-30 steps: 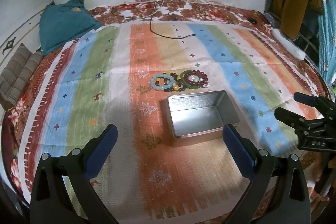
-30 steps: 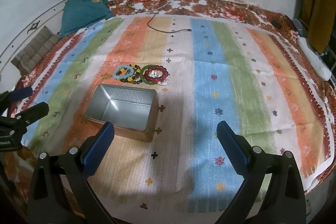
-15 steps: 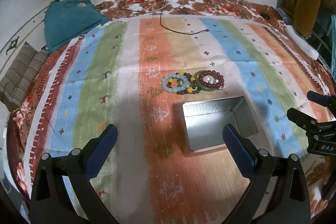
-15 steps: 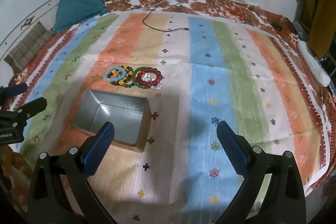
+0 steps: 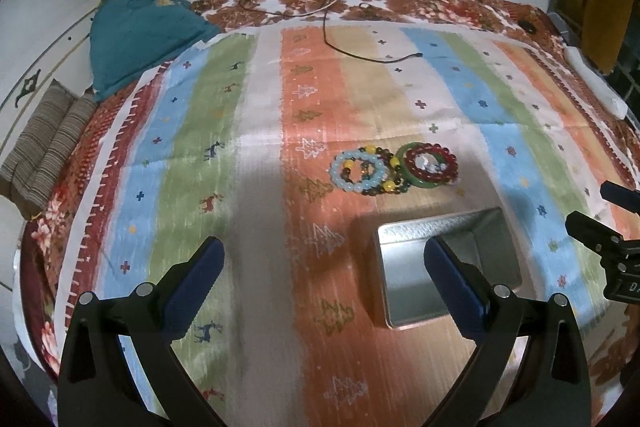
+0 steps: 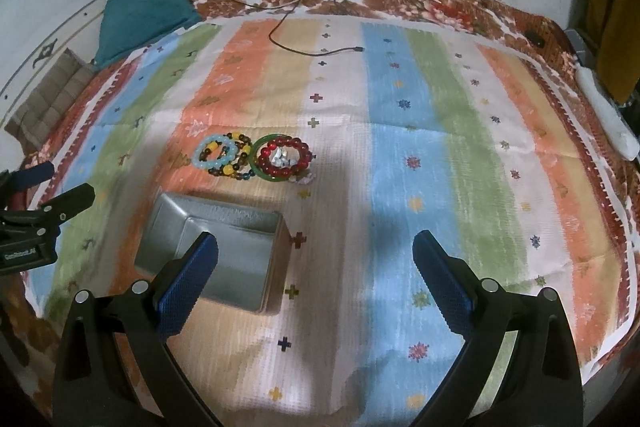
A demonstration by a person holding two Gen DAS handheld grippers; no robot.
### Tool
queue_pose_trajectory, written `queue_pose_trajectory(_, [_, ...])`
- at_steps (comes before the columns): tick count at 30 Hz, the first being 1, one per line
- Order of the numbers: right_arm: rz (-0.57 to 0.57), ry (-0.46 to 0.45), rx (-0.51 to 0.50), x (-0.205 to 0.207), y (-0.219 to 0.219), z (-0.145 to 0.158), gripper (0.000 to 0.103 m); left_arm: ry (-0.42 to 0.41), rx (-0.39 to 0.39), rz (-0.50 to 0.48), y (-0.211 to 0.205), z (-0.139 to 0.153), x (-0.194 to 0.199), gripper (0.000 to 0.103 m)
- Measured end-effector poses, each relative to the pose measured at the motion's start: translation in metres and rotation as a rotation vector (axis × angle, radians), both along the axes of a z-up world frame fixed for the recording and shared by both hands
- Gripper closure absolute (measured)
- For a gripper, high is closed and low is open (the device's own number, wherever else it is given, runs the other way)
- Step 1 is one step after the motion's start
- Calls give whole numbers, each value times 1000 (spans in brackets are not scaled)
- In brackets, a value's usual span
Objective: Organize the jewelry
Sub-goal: 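Grasp the red bead bracelet with the right tool while the left tool grasps the light-blue bracelet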
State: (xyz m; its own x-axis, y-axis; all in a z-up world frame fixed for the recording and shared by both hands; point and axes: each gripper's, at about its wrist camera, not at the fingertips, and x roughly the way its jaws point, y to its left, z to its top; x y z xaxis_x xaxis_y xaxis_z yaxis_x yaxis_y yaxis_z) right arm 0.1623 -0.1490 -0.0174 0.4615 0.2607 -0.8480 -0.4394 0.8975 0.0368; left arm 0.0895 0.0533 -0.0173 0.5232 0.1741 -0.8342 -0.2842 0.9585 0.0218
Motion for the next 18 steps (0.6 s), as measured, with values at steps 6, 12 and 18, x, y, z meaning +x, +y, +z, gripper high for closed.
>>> queue_pose_trajectory(6, [-10,23,4,16,4,-5,4,29,-3,20,8,-8,21,6])
queue_pose_trajectory(12, [-9,41,-4,31,11,-10,4,46,-8,28,13,-14,35,6])
queue_pose_trajectory(18, [1,61,-30,48,21,-22,4,84,-10,34,19,-27,52,6])
